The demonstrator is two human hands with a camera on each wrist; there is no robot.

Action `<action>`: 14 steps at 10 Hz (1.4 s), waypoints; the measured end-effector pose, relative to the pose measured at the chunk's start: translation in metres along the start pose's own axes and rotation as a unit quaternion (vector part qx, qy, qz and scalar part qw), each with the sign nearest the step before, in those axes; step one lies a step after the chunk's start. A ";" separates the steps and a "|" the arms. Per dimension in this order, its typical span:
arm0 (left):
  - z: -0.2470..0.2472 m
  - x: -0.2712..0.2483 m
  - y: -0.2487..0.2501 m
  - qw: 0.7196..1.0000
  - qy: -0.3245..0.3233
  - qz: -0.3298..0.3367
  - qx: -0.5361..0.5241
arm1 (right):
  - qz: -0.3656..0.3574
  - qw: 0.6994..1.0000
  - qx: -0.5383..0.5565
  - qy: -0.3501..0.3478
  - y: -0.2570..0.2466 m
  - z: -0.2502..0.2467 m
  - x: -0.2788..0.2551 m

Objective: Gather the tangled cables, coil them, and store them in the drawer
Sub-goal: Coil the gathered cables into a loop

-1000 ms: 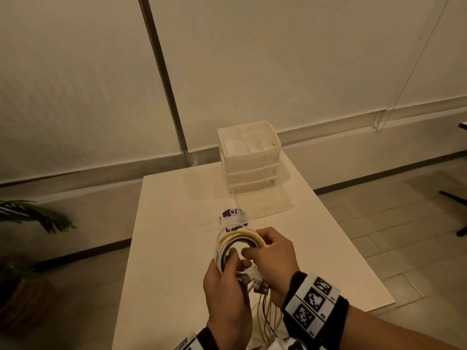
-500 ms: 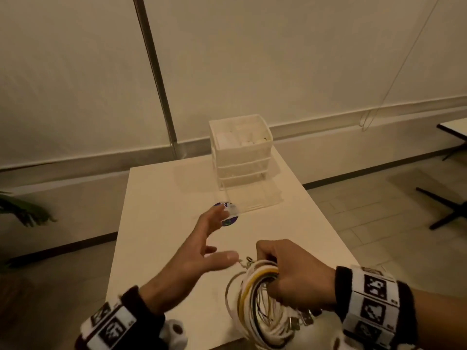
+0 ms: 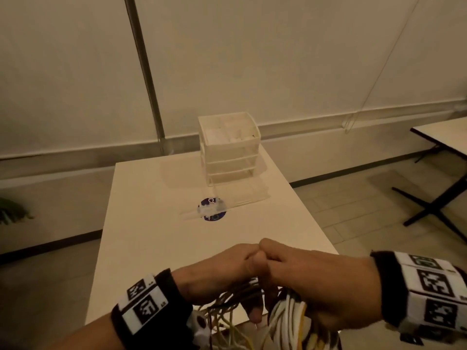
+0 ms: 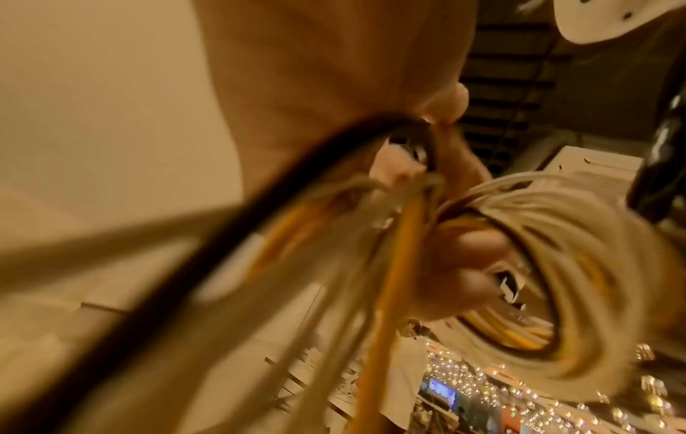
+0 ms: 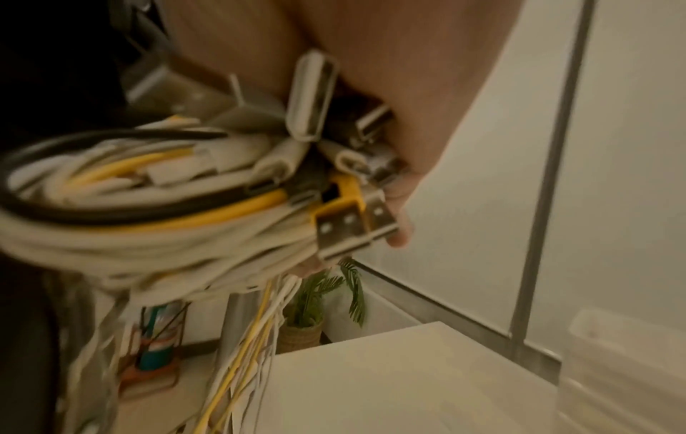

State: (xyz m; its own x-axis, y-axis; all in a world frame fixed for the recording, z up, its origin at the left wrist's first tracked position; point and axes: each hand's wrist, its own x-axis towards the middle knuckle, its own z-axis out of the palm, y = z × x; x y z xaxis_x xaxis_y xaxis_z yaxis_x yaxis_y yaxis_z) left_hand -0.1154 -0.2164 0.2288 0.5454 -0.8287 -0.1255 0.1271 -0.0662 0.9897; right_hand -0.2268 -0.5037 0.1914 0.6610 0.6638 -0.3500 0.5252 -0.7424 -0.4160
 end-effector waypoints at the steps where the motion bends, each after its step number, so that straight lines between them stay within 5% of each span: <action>1: 0.013 -0.008 0.011 0.999 0.041 -0.020 0.021 | 0.015 0.998 -0.052 0.045 -0.052 -0.078 0.063; 2: 0.027 -0.005 0.008 0.987 0.121 -0.052 0.095 | 0.012 0.988 -0.088 0.128 -0.068 -0.113 0.102; 3: 0.030 0.001 -0.001 0.944 0.246 -0.052 0.216 | 0.058 0.981 -0.112 0.149 -0.061 -0.108 0.118; 4: 0.024 0.005 -0.009 0.935 0.312 -0.039 0.162 | 0.088 0.984 -0.089 0.129 -0.061 -0.113 0.130; 7: 0.018 0.013 0.001 0.940 0.331 0.040 -0.070 | 0.115 0.986 0.044 0.111 -0.052 -0.123 0.146; 9: 0.015 0.011 0.008 0.936 0.341 0.057 -0.070 | 0.087 0.985 0.082 0.123 -0.050 -0.129 0.148; 12: 0.011 -0.003 -0.001 0.940 0.339 0.039 0.004 | 0.075 0.967 0.066 0.234 -0.052 -0.132 0.134; 14: 0.012 0.006 0.026 0.912 0.387 0.107 -0.083 | 0.052 0.928 0.111 0.351 -0.061 -0.130 0.131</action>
State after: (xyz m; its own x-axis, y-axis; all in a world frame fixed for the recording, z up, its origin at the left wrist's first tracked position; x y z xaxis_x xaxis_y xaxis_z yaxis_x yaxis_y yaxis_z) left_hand -0.1189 -0.2300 0.2546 0.9857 -0.1684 -0.0064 0.0387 0.1891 0.9812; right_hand -0.1025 -0.3836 0.2796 0.9291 0.3089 0.2032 0.3674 -0.7099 -0.6009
